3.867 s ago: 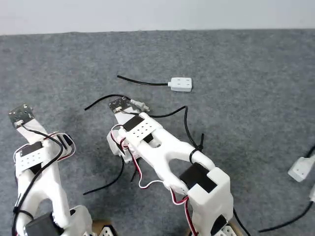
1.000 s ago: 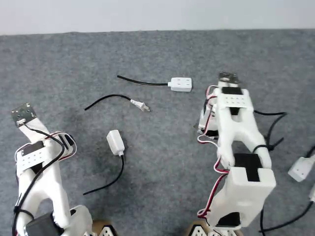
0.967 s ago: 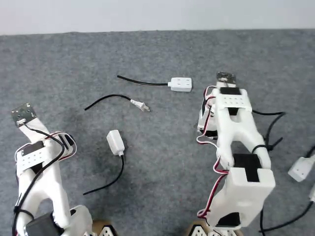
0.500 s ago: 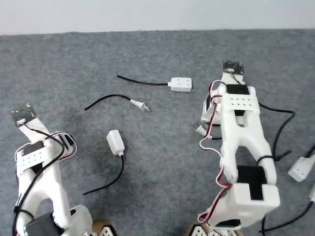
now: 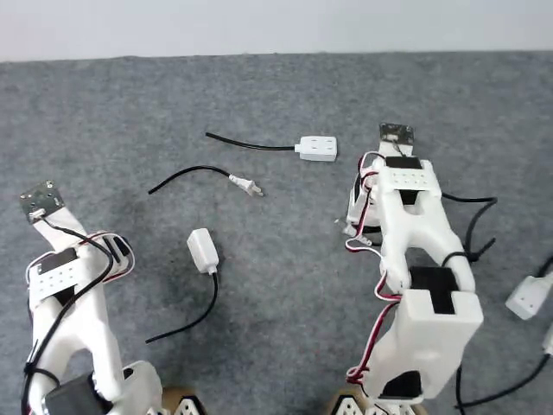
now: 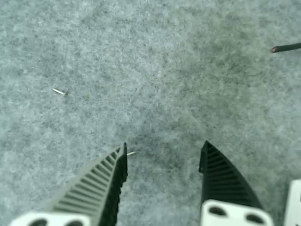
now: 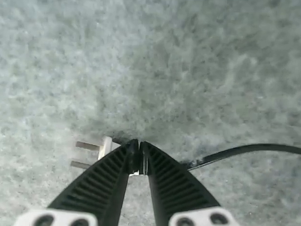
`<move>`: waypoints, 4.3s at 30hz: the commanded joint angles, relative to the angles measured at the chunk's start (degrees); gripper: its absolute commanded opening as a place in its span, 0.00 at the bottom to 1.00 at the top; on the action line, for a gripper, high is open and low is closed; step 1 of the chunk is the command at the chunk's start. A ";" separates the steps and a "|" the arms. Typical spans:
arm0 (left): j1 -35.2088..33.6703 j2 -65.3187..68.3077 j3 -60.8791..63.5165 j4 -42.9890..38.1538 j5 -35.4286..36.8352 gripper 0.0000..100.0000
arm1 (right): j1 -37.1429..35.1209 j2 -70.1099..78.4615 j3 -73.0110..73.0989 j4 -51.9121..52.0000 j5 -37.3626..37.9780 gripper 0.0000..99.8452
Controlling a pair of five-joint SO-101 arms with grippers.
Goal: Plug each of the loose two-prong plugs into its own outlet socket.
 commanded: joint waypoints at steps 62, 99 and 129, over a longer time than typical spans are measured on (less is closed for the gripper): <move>0.53 -0.35 -2.68 0.53 -2.46 0.23 | -1.36 -40.40 38.59 -11.65 -28.57 0.14; 0.70 -0.35 -2.68 0.53 -2.46 0.23 | -13.14 -28.18 32.09 -17.80 -45.89 0.26; 0.62 -0.35 -2.68 0.53 -2.46 0.23 | -12.53 -14.64 19.08 -9.36 -45.80 0.21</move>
